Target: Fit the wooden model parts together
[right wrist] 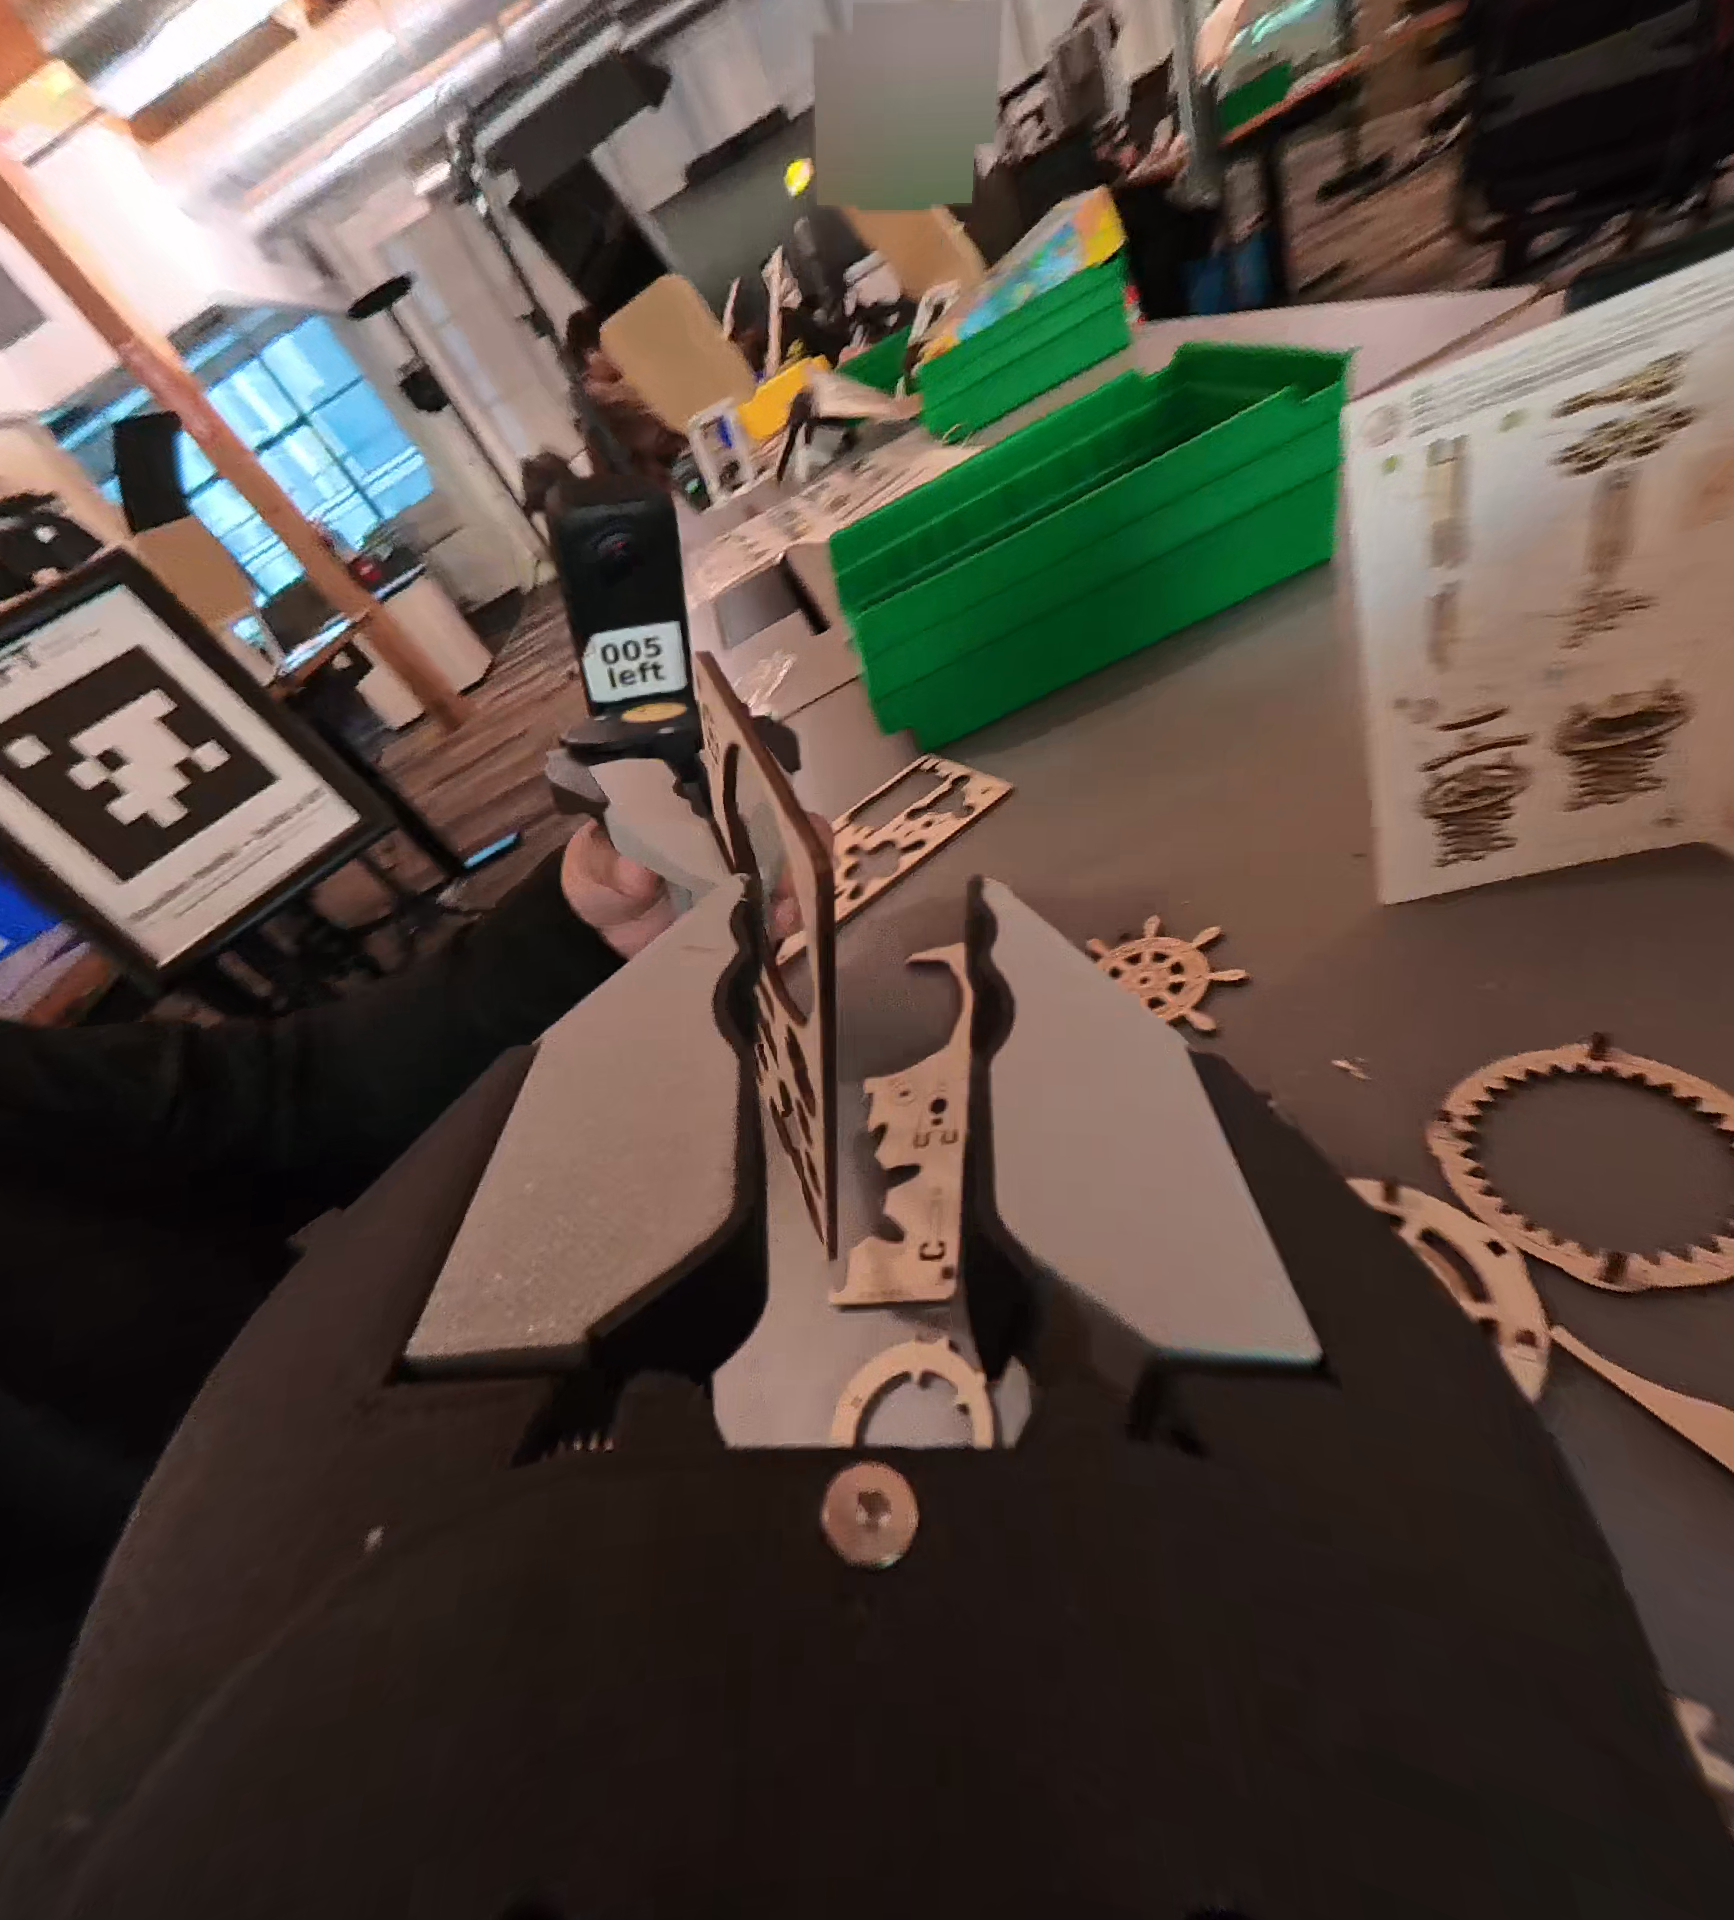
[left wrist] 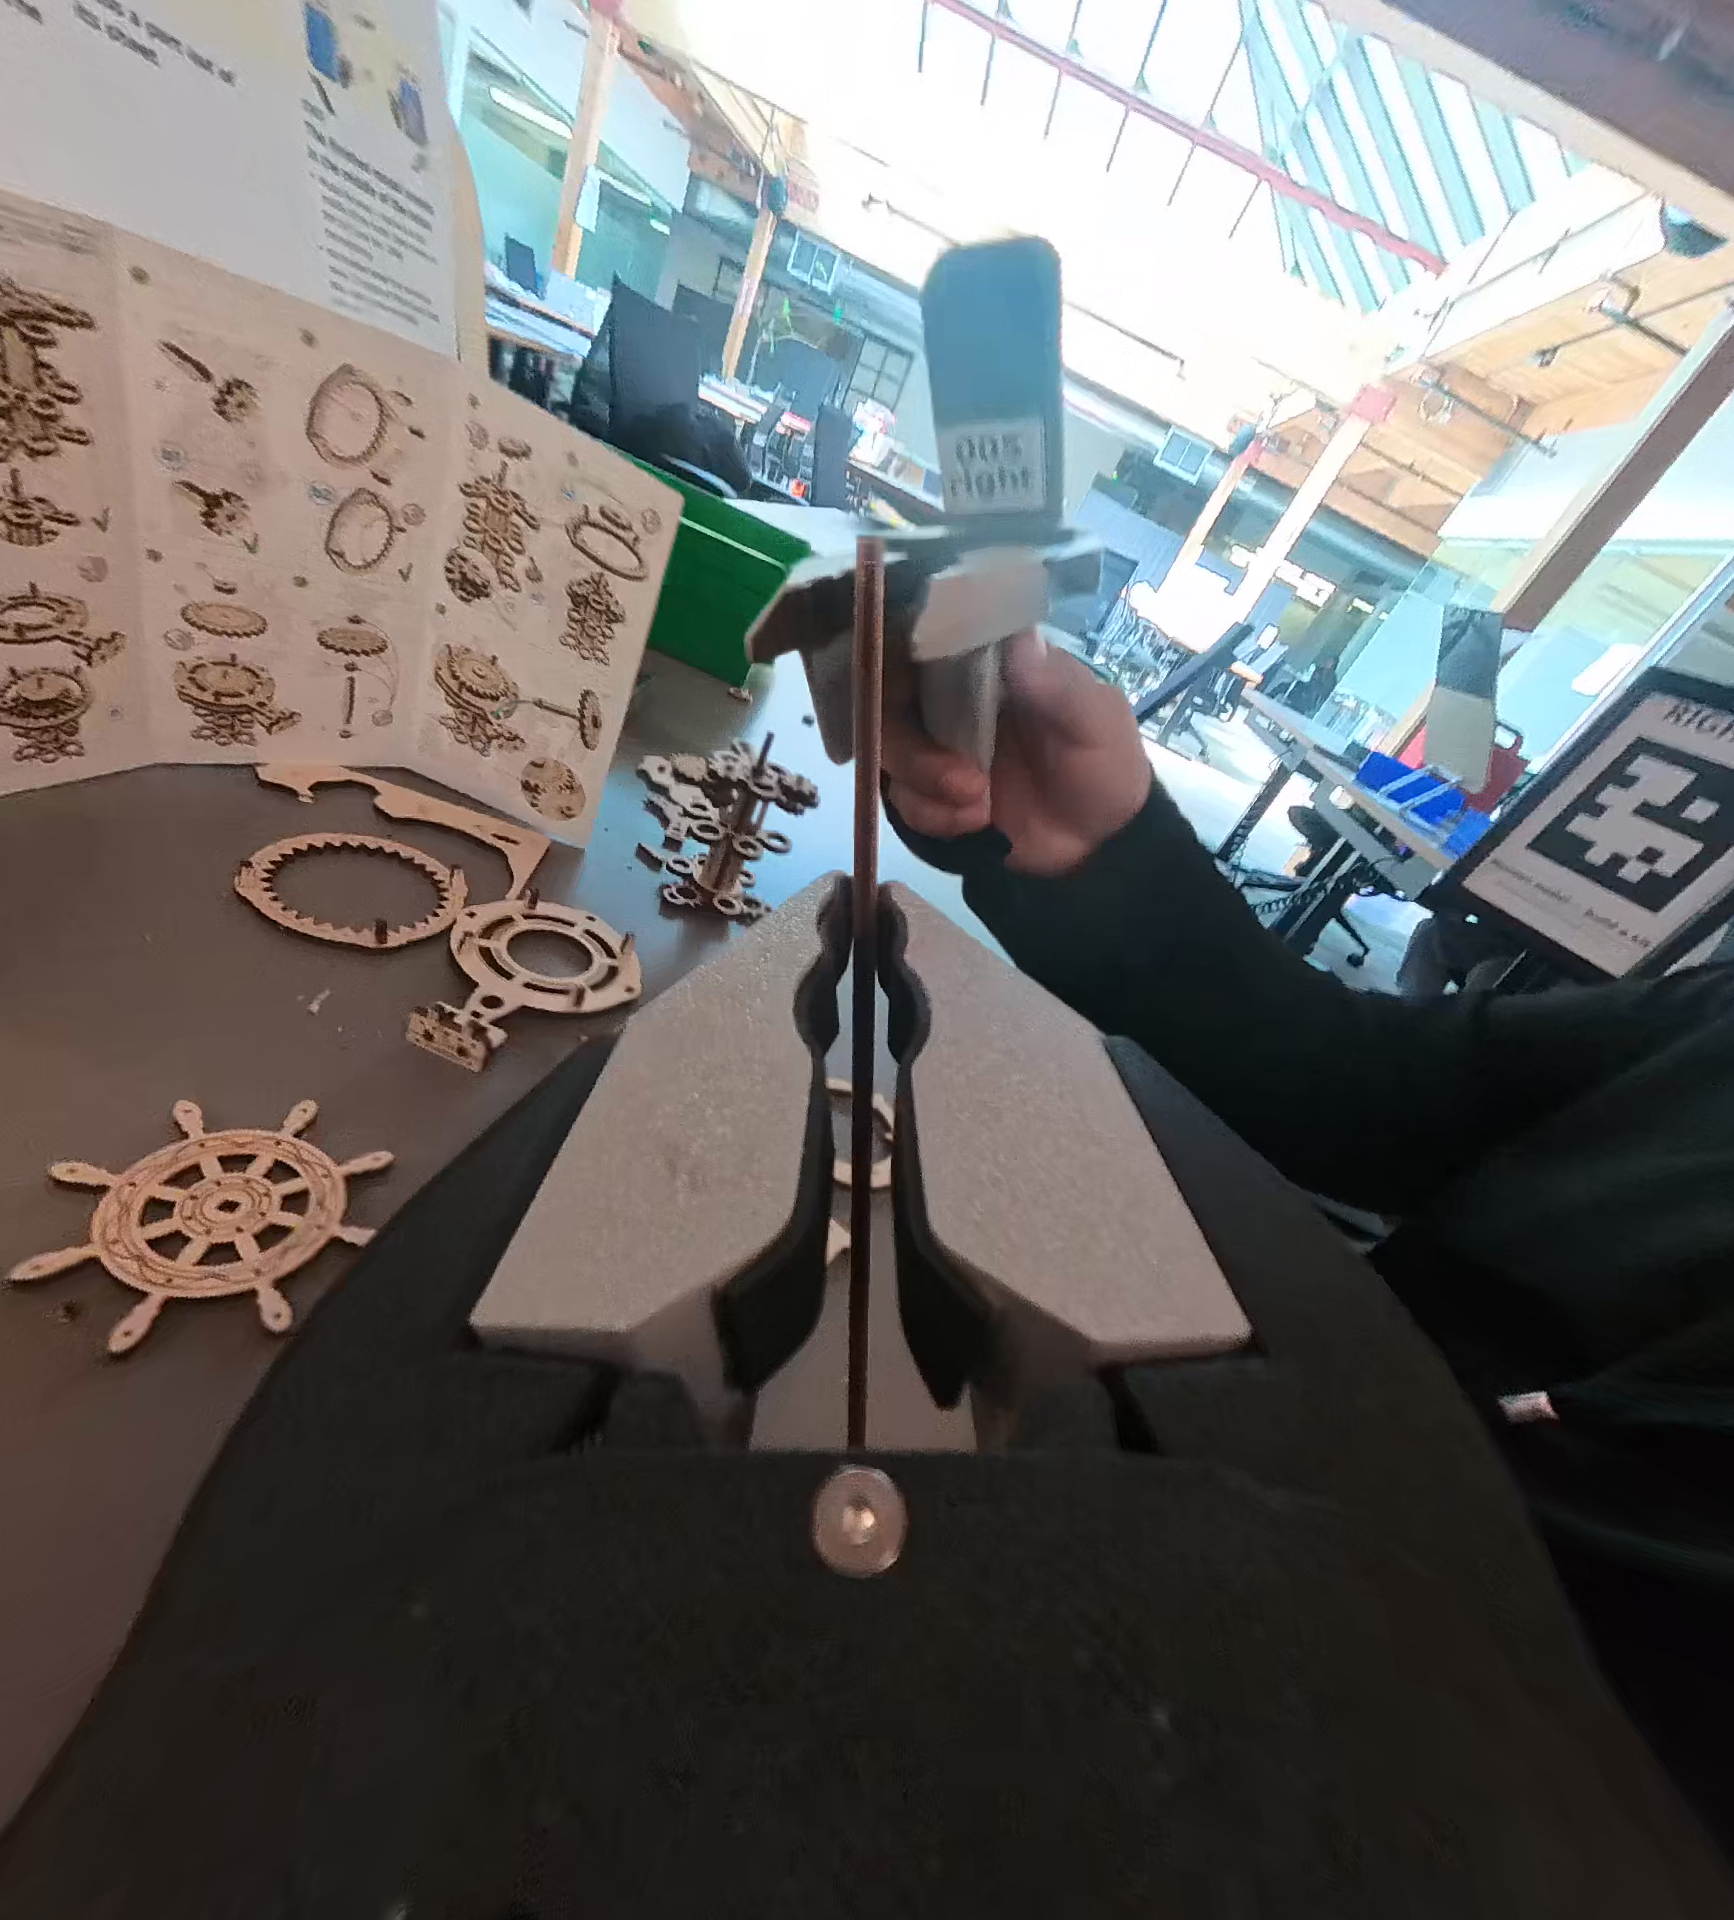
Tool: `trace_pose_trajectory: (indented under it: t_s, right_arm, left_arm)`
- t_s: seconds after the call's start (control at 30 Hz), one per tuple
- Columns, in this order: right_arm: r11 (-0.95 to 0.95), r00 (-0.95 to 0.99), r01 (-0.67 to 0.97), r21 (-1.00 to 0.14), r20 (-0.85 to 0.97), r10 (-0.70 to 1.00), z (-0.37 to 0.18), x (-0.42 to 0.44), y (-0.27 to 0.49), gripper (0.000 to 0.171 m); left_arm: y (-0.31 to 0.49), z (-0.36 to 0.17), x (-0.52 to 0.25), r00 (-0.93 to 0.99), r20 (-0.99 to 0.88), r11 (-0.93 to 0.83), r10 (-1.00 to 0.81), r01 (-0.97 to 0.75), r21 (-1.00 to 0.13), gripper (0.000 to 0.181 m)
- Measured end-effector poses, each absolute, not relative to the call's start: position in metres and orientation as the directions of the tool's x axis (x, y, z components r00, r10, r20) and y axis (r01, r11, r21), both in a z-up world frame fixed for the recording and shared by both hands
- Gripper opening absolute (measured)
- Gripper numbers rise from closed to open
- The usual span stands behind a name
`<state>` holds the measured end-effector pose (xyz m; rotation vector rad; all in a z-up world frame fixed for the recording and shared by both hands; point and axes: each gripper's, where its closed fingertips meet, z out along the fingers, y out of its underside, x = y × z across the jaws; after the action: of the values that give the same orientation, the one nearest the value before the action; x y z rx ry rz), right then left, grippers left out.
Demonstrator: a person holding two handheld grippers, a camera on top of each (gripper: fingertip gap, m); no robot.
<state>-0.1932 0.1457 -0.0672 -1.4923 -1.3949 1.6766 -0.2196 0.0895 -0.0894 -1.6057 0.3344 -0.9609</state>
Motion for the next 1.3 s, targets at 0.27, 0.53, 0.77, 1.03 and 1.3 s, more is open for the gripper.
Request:
trace_pose_trajectory:
  t_s: [0.27,0.53,0.77,1.03,1.3]
  right_arm:
    - [-0.253,-0.270,0.154,-0.955,-0.287,0.919,-0.090,-0.195,0.138,0.043]
    - [0.010,-0.266,0.196,-0.981,-0.044,0.963,-0.138,-0.201,0.116,0.042]
    - [-0.042,-0.183,0.258,-0.965,-0.092,0.979,-0.151,-0.208,0.132,0.041]
    - [-0.110,-0.178,0.235,-0.966,-0.154,0.972,-0.147,-0.205,0.138,0.040]
    - [-0.081,-0.174,0.251,-0.965,-0.127,0.976,-0.150,-0.206,0.136,0.038]
  left_arm:
    - [0.125,-0.061,-0.269,0.556,0.461,-0.224,-0.691,0.441,-0.869,0.000]
    - [0.168,-0.085,-0.318,0.591,0.516,-0.220,-0.620,0.500,-0.838,0.000]
    - [0.165,-0.075,-0.327,0.599,0.492,-0.137,-0.632,0.539,-0.831,0.000]
    - [0.164,-0.079,-0.313,0.542,0.516,-0.189,-0.664,0.546,-0.816,0.000]
    - [0.165,-0.082,-0.312,0.534,0.527,-0.206,-0.661,0.547,-0.812,0.000]
